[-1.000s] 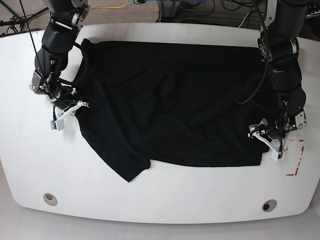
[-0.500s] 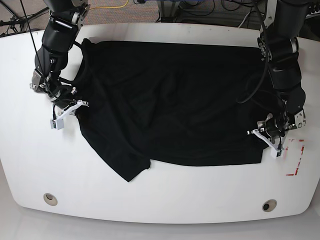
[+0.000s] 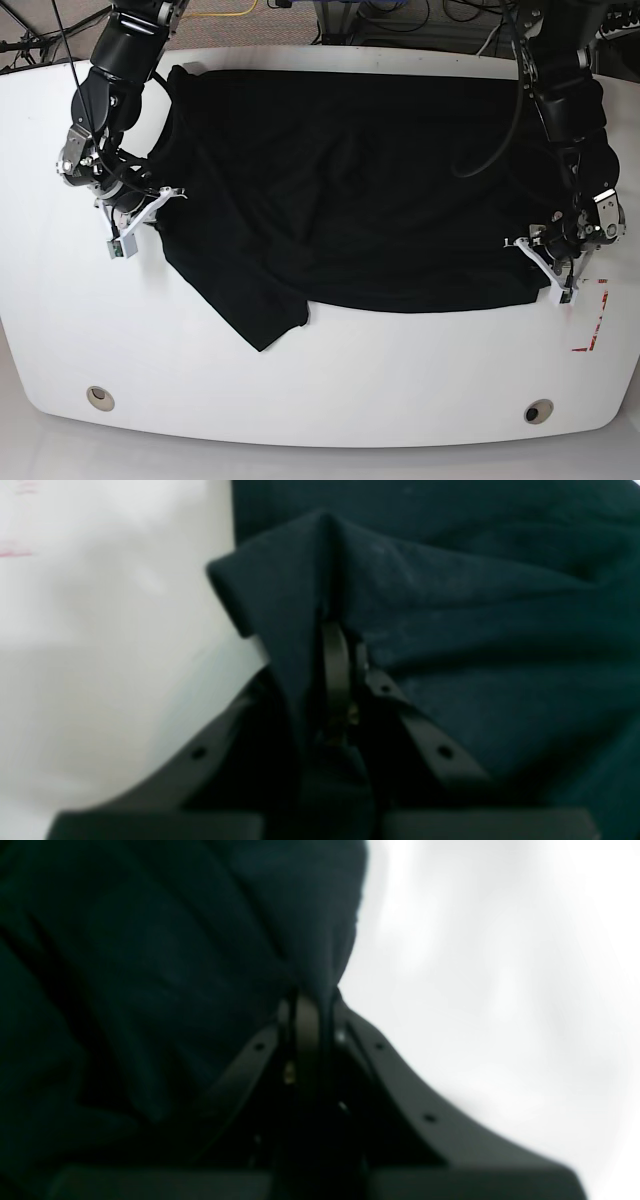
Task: Fold the T-shirt properly
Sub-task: 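Lift the shirt with both grippers and pull it toward the robot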
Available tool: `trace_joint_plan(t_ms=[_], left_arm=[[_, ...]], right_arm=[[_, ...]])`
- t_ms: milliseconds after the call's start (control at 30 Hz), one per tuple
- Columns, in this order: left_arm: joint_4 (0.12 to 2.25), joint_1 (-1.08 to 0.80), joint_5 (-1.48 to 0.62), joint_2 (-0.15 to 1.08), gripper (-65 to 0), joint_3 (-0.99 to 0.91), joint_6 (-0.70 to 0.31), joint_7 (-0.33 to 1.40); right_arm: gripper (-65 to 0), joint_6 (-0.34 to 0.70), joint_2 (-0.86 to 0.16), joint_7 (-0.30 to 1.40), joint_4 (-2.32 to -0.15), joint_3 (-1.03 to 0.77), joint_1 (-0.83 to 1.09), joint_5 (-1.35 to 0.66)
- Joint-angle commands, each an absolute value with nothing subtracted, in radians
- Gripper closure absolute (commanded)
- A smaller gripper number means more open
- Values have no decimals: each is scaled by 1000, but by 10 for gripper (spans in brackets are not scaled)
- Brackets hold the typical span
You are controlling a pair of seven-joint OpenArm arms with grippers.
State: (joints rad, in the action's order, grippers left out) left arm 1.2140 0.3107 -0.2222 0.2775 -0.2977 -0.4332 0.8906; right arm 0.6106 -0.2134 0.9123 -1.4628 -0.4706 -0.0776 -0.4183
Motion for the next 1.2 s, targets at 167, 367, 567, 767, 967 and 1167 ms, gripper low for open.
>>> trace_joint_plan(t_ms=[167,367,567,767,967,1167], left_arm=[[1524,268,-237,292,0,-300,-435,966],[1721,228,-237,298,0,-302,-435,1035],[1844,225,-237,300,0,-303,-435,1053],[1894,242,-237,300,0,-367,-435,1064],[1923,328,-239,297,0,-427,-437,1070],[1928,441,-237,300,0,-466,-437,1070]], right_arm=[[0,616,-234,964,-1667,-476,-79,-430],[0,616,-251,1012,-1759,-476,-90,-430],[0,616,-294,1013,-1765,-475,-131,-430],[0,616,-320,1047,-1767,-473,-226,-430],[0,618,-364,1061,-1764,-467,-328,-432],[0,622,-414,1061,-1681,-407,-475,-432]])
